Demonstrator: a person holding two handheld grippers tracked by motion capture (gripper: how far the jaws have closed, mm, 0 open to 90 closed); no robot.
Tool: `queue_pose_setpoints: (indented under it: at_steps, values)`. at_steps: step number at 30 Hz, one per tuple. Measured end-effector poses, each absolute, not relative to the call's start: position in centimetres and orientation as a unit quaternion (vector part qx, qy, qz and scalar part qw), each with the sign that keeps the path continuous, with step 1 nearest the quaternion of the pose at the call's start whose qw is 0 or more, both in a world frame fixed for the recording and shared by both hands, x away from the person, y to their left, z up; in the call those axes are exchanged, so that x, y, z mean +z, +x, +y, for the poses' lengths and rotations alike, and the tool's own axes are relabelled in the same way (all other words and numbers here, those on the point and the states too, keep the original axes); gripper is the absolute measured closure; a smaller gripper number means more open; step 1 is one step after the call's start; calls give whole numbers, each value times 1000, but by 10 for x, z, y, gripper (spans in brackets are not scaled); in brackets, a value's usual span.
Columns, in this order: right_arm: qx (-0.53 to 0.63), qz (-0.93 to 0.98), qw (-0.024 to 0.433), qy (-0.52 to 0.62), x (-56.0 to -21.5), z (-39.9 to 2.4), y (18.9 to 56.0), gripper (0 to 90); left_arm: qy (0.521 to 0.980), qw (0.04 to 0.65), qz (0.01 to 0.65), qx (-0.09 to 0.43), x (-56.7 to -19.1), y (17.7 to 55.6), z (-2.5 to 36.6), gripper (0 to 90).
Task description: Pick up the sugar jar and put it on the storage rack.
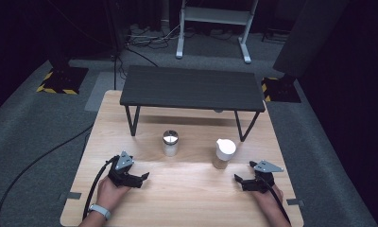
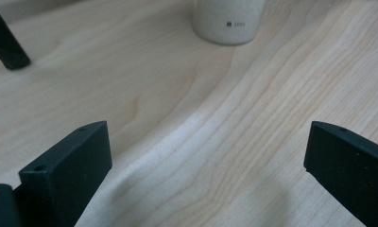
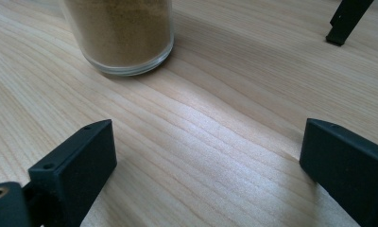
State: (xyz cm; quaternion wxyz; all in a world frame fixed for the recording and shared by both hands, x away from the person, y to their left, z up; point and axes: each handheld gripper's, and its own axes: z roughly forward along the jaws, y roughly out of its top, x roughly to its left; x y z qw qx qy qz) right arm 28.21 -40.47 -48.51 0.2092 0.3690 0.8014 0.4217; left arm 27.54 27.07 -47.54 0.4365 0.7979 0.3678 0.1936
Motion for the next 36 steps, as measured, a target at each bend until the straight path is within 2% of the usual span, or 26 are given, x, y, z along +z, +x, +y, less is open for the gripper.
queue_pose_setpoints:
  at_steps: [13, 18, 36]
  values:
    - [422, 801, 209, 369, -485, -405, 282, 41, 742, 516, 339, 262, -461, 256, 259, 18]
    - [422, 801, 209, 369, -485, -405, 282, 41, 731, 519, 327, 299, -462, 250, 251, 25]
    - [422, 802, 209, 368, -485, -405, 282, 41, 732, 531, 328, 273, -474, 275, 236, 30]
